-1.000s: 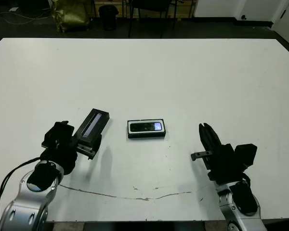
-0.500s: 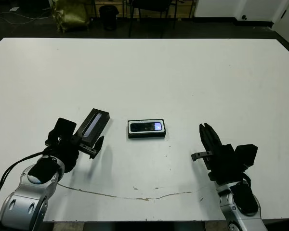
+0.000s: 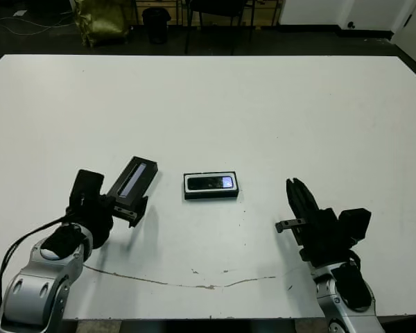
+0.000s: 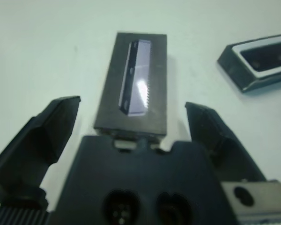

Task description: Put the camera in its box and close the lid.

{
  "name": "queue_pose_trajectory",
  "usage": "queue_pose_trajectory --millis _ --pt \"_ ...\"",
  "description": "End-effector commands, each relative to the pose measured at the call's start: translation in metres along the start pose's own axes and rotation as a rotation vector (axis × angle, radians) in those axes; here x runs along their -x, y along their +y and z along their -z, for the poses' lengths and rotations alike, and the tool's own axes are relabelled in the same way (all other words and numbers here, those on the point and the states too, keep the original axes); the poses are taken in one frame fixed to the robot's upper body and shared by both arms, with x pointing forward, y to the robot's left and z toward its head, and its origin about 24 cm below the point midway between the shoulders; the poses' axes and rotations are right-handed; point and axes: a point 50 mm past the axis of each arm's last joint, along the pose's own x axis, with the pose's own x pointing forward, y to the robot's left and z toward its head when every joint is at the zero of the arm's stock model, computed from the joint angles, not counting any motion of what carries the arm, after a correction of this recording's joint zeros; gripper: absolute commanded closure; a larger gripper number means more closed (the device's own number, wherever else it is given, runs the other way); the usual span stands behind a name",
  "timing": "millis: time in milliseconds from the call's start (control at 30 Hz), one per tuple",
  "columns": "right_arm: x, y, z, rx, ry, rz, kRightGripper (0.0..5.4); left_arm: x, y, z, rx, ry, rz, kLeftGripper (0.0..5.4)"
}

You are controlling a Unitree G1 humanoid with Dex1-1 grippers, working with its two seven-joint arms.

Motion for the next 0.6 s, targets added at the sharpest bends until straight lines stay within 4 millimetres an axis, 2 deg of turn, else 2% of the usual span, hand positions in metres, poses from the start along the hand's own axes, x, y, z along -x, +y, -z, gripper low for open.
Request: queue_pose_trajectory --millis 33,600 --pt "0.0038 -0.0013 0.003 0.013 0.043 0.02 5.4 -0.0003 0.0013 0.0022 0.013 0.029 0.002 0.01" --pt "0.0027 -0.0029 0.0044 -0.01 0.034 0.02 5.4 -0.0012 -0.0021 0.0005 -0.025 0.056 0.003 0.01"
